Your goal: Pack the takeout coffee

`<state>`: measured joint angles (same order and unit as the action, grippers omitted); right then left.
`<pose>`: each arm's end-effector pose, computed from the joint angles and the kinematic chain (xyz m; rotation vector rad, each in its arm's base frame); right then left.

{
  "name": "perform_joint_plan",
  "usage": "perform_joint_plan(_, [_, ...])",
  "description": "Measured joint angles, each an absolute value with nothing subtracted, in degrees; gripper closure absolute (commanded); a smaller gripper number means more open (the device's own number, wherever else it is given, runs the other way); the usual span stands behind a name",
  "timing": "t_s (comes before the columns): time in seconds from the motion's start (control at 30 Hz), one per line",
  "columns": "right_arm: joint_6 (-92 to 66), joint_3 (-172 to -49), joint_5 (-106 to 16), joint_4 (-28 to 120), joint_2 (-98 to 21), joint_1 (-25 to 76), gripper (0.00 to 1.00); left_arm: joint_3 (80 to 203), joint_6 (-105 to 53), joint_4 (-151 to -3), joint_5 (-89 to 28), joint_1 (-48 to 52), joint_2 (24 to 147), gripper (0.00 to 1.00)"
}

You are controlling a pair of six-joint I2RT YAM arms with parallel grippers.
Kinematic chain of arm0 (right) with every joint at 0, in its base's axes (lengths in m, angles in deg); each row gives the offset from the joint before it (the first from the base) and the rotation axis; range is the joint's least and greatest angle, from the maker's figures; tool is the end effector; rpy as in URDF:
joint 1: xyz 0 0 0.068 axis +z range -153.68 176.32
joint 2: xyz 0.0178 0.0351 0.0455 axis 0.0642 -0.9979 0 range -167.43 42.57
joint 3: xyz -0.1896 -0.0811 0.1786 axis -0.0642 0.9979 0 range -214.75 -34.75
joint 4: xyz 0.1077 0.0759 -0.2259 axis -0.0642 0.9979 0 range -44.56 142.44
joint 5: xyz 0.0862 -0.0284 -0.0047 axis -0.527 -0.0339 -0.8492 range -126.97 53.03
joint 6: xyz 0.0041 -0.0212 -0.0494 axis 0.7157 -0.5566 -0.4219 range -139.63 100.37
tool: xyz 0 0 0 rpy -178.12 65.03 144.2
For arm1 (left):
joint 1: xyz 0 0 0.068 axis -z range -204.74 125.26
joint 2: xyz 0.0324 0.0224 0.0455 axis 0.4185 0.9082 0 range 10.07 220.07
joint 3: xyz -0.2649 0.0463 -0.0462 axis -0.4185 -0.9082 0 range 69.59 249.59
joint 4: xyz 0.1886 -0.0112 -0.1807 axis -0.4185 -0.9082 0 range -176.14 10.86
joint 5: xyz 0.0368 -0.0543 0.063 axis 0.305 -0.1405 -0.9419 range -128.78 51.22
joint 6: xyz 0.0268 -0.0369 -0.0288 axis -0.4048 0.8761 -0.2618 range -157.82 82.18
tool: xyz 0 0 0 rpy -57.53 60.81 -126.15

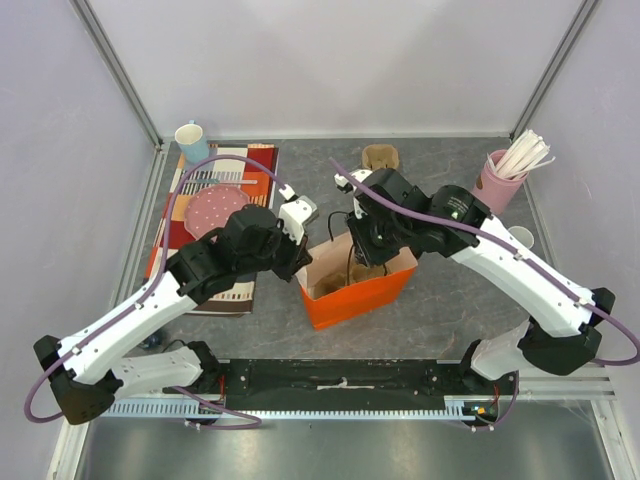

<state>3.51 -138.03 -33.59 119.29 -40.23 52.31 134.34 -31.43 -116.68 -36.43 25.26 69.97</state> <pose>0.1476 0.2151 0.4295 -0.7027 2.4725 0.4835 0.1396 -0.1687 0.3632 0.8420 2.0381 -0.6092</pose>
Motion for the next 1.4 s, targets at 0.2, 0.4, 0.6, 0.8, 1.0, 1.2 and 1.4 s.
perform_joint_plan(0.2, [1.0, -139.2, -38.3, 117.5, -40.9, 50.8, 0.09, 133.7, -31.7, -116.2, -34.8, 25.3, 69.8, 0.98])
perform_joint_plan(0.4, [-0.2, -140.1, -47.1, 111.9, -36.9, 50.7, 0.02, 133.1, -32.3, -115.7, -34.1, 25.3, 69.8, 0.98])
perform_joint_plan(0.6, [-0.1, -140.3, -50.5, 109.8, -29.6, 49.9, 0.02, 132.9, -33.1, -115.4, -34.1, 25.3, 69.8, 0.98])
perform_joint_plan(0.8, [1.4, -140.5, -51.5, 107.9, -29.8, 46.6, 1.00, 132.9, -34.1, -115.1, -34.1, 25.3, 69.9, 0.98])
perform_joint_plan(1.0, [3.8, -136.4, -48.3, 108.1, -34.2, 44.4, 1.00, 132.9, -34.9, -115.0, -34.1, 25.3, 69.9, 0.98])
perform_joint_plan(1.2, [2.5, -128.9, -45.3, 108.4, -34.4, 44.4, 1.00, 132.9, -35.0, -115.0, -33.9, 25.3, 69.9, 0.98])
perform_joint_plan(1.4, [-5.6, -118.5, -43.5, 106.0, -34.2, 47.5, 0.99, 132.9, -35.2, -114.7, -33.7, 25.3, 69.9, 0.98])
